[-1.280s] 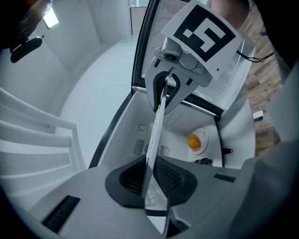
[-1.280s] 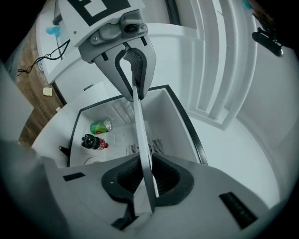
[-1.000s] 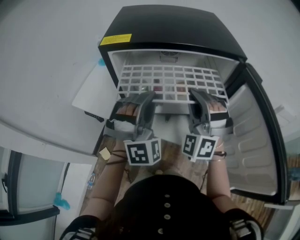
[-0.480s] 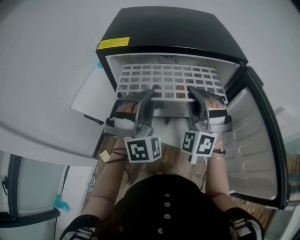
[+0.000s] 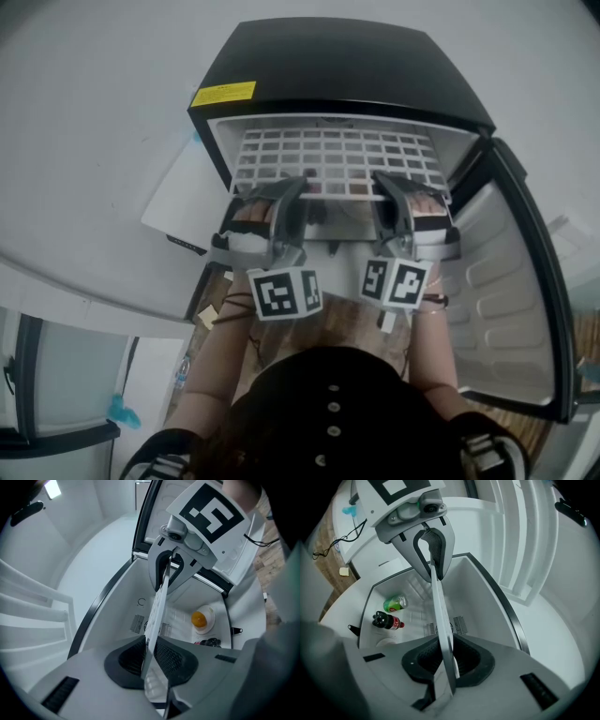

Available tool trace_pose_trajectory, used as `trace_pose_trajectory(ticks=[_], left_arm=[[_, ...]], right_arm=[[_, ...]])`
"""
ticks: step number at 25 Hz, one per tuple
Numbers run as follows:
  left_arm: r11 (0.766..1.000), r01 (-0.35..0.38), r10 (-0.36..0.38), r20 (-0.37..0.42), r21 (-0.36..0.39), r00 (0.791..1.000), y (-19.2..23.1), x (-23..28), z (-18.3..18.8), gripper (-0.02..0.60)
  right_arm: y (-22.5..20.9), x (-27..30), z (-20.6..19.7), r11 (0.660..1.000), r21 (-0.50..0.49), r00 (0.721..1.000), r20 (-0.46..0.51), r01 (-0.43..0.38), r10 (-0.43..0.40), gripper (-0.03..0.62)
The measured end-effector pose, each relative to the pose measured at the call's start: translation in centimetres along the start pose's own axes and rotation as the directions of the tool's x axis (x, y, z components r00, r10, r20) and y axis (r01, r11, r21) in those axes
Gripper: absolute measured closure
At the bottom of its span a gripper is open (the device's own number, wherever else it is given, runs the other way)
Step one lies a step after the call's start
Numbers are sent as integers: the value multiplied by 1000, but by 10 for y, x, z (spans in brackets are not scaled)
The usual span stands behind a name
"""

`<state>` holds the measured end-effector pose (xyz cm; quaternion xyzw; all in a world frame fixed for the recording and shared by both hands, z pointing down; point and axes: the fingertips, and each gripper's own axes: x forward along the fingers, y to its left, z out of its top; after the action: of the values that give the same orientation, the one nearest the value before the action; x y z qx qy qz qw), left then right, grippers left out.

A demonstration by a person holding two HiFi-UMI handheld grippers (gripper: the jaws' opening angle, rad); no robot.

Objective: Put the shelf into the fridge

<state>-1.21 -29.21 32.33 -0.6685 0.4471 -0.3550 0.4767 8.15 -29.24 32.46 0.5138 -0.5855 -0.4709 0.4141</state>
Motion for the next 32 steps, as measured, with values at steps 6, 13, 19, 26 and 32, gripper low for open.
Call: trace_pose_trajectory(ticks=[6, 13, 19, 26, 32], left_arm=[[1000, 12, -12, -3, -7, 1000, 0, 11, -2, 532], [1000, 23, -23, -8, -11, 1000, -1, 25, -7, 532], [1000, 2, -2, -9, -15, 1000, 2, 32, -8, 532], [1000, 5, -5, -8, -15, 1000, 3, 44, -10, 532], [1000, 3, -3, -4, -14, 1000, 5, 52, -11, 532]], right_arm=[[1, 10, -3, 1000, -2, 1000, 3, 7, -7, 539], [-1, 24, -6, 1000, -2, 1000, 2, 10, -10, 539], [0, 33, -8, 1000, 4, 1000, 10, 4, -4, 539], [-1, 45, -11, 1000, 5, 1000, 4, -1, 1, 539], [-2, 54, -13, 1000, 10, 1000, -15, 0, 0, 539]])
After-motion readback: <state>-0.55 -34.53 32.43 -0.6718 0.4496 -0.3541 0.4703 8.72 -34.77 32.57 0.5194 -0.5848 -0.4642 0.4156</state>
